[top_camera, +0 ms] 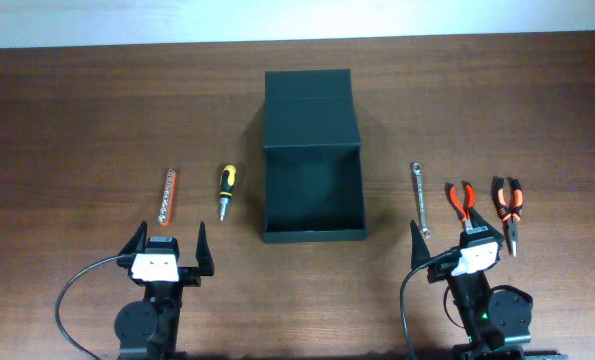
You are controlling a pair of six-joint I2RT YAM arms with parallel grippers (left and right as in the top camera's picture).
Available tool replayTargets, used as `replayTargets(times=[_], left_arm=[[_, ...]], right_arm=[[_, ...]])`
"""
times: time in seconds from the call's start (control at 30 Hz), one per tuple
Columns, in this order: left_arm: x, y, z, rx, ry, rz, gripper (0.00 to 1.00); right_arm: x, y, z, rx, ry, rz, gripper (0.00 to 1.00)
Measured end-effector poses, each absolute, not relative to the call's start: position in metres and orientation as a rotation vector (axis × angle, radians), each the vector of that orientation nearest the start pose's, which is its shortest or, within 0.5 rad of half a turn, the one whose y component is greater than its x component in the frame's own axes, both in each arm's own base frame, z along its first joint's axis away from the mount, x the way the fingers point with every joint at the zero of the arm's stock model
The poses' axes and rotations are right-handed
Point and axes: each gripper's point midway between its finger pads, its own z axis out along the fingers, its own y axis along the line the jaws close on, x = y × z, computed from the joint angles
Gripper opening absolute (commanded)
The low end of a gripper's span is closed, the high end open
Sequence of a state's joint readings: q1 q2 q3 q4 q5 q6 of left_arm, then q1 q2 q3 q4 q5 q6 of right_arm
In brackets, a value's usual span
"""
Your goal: Pack container
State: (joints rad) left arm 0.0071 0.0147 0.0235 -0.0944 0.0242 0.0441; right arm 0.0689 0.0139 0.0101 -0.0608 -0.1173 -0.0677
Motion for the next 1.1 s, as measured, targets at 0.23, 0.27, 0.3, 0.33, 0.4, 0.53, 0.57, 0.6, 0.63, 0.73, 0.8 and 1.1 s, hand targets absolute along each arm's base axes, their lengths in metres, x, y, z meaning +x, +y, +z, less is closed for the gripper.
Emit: replayTargets(times=[0.23, 0.27, 0.3, 0.33, 0.4, 0.53, 0.57, 0.6, 0.63, 0.73, 0.8, 1.1], left_arm=[[0.245, -0.002, 0.158, 0.049, 1.656, 0.019, 0.99], [0.245, -0.002, 0.158, 0.049, 1.656, 0.019, 0.99], [0.245, -0.002, 0.158, 0.049, 1.656, 0.019, 0.99], [0.245, -0.002, 0.158, 0.049, 1.656, 0.019, 0.99], [0.245, -0.002, 0.158, 0.049, 1.656, 0.019, 0.99], [0.245, -0.002, 0.158, 0.049, 1.656, 0.018, 0.99], [0.245, -0.002, 0.158, 0.049, 1.656, 0.019, 0.99], [0.245, -0.002, 0.158, 0.049, 1.656, 0.019, 0.99], [0.245, -0.002, 0.158, 0.049, 1.656, 0.019, 0.99], [0.245, -0.002, 0.158, 0.049, 1.656, 0.019, 0.99], [0.245, -0.002, 0.159, 0.049, 1.655, 0.019, 0.99], [0.245, -0.002, 0.158, 0.046, 1.656, 0.022, 0.99]], right_arm=[[0.243, 0.037, 0.16, -0.201, 1.623, 0.096, 0.99], [0.243, 0.037, 0.16, -0.201, 1.623, 0.096, 0.99], [0.243, 0.037, 0.16, -0.201, 1.623, 0.096, 0.99], [0.243, 0.037, 0.16, -0.201, 1.623, 0.096, 0.99], [0.243, 0.037, 0.16, -0.201, 1.623, 0.097, 0.99], [0.243, 0.037, 0.161, -0.201, 1.622, 0.096, 0.99], [0.243, 0.037, 0.161, -0.203, 1.619, 0.098, 0.99], [0.243, 0.039, 0.163, -0.21, 1.611, 0.106, 0.99], [0.243, 0.041, 0.164, -0.218, 1.605, 0.116, 0.99], [0.241, 0.046, 0.162, -0.226, 1.619, 0.154, 0.99], [0.239, 0.045, 0.161, -0.218, 1.657, 0.156, 0.99], [0.227, 0.006, 0.241, -0.054, 1.857, -0.023, 0.99]])
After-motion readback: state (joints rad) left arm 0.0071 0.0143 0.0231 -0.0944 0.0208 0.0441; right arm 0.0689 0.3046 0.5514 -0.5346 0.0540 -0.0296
